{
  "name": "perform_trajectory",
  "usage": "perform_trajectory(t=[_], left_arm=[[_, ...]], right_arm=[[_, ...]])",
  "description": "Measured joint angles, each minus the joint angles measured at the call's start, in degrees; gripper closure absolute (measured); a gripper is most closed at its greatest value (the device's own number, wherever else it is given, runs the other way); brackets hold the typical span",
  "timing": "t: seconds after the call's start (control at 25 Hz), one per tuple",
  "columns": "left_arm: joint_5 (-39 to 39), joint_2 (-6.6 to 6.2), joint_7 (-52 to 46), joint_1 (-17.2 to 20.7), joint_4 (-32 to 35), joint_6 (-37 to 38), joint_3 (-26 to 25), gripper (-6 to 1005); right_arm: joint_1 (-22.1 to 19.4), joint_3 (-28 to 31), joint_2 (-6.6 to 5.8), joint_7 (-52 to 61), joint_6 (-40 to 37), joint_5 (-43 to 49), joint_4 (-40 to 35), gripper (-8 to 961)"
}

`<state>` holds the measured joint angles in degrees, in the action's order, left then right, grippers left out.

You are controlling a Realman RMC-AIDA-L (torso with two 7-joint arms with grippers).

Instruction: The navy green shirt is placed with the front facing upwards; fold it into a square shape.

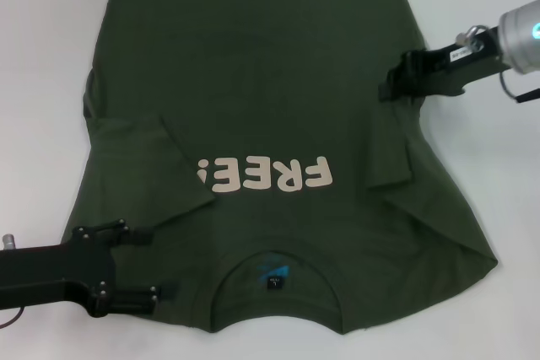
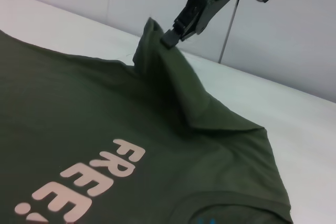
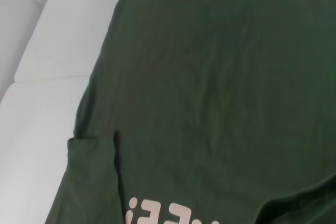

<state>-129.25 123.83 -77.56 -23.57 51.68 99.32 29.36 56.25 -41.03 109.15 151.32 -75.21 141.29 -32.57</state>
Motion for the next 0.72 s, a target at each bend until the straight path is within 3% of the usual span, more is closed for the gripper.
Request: perform_trajectory(t=[0.44, 0.56, 0.72], left_arm=[[0.0, 0.01, 0.0, 0.3, -1.1, 0.0, 0.0, 49], [0.0, 0.01, -0.1, 0.3, -1.4, 0.0, 0.0, 49], [0.7, -0.12, -3.0, 0.3, -1.4, 0.3, -0.5, 49]], right_arm=[[-2.2, -1.7, 0.66, 1.3, 2.1, -1.3, 0.1, 778], [-2.5, -1.7, 0.71, 0.7, 2.3, -2.5, 0.1, 571], [-3.9, -1.5, 0.32, -0.6, 2.2, -2.9, -1.4, 485]])
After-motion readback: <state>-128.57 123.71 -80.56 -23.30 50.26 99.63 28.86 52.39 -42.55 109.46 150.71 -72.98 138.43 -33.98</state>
